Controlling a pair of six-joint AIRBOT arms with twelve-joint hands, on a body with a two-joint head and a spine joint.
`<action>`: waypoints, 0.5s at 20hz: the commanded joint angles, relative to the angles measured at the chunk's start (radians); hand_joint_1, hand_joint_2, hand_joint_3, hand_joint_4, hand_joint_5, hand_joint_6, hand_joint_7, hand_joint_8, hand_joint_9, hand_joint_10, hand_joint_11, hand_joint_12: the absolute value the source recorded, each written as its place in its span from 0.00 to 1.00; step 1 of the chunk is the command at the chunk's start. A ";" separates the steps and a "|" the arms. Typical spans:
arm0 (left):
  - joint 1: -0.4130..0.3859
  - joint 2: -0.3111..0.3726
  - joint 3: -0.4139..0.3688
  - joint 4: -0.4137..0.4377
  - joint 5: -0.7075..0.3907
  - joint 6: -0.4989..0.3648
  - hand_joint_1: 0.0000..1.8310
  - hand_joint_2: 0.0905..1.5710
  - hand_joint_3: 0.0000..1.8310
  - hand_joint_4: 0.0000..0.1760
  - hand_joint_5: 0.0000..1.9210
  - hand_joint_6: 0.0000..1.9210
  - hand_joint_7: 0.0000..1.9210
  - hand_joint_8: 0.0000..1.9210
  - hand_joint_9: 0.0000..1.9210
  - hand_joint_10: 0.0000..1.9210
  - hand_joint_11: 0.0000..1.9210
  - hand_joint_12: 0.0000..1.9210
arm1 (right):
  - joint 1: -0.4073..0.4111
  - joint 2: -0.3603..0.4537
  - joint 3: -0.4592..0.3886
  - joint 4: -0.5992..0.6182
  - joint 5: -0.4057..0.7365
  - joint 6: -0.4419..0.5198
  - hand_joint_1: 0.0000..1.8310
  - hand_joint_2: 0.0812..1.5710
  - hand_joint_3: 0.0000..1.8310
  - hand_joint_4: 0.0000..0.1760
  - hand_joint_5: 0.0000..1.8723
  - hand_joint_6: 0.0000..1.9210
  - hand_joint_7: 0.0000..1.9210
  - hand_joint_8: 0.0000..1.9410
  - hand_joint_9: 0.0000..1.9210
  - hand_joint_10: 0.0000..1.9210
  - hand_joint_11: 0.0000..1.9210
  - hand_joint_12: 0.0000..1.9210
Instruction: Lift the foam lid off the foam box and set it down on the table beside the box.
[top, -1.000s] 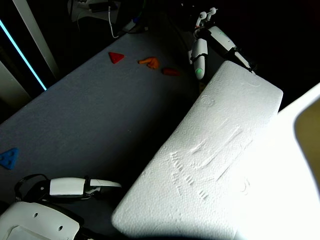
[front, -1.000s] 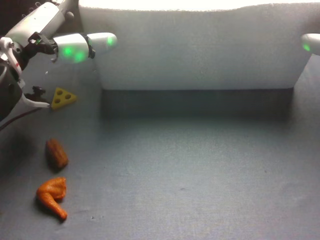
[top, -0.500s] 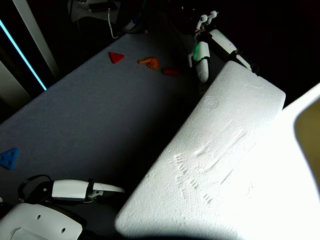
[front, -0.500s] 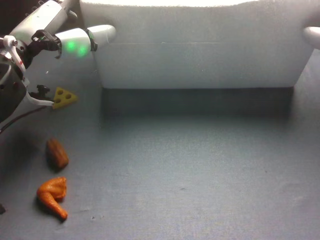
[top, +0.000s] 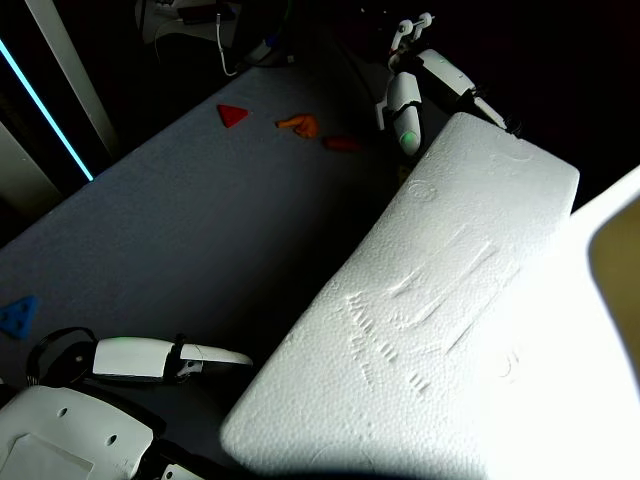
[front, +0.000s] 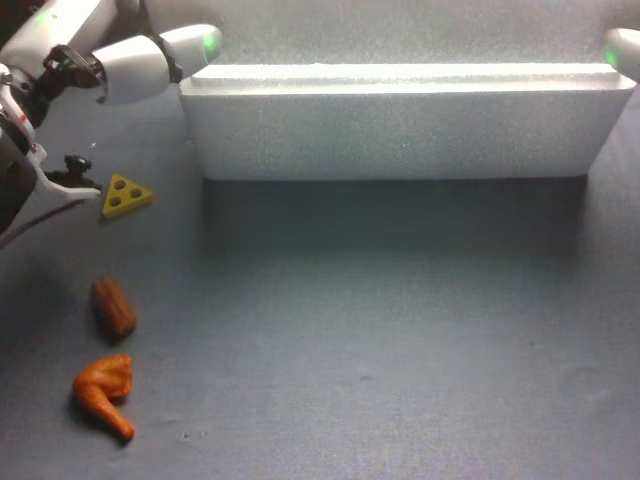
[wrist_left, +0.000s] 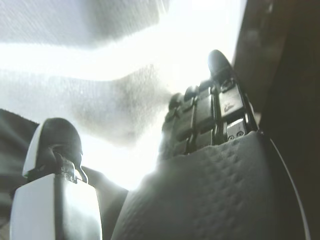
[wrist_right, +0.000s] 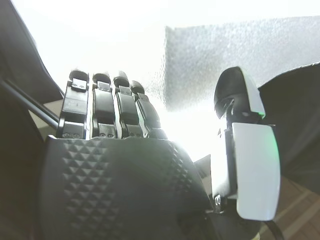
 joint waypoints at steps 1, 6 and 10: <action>-0.010 0.008 -0.016 0.061 -0.154 -0.005 0.24 0.66 0.00 0.16 0.06 0.00 0.00 0.00 0.01 0.00 0.00 0.51 | 0.013 0.017 -0.010 -0.073 0.140 0.010 0.26 0.69 0.00 0.00 0.00 0.00 0.00 0.00 0.00 0.00 0.01 0.01; 0.002 0.050 -0.073 0.091 -0.230 -0.005 0.24 0.65 0.00 0.22 0.07 0.00 0.01 0.00 0.02 0.01 0.00 0.63 | 0.011 0.062 -0.069 -0.110 0.207 0.010 0.29 0.72 0.00 0.00 0.00 0.13 0.10 0.01 0.00 0.31 0.00 0.69; 0.039 0.095 -0.135 0.099 -0.303 0.006 0.24 0.66 0.00 0.31 0.07 0.00 0.01 0.00 0.01 0.00 0.00 0.65 | -0.005 0.101 -0.123 -0.166 0.247 0.010 0.30 0.72 0.00 0.00 0.00 0.07 0.09 0.00 0.00 0.30 0.00 0.73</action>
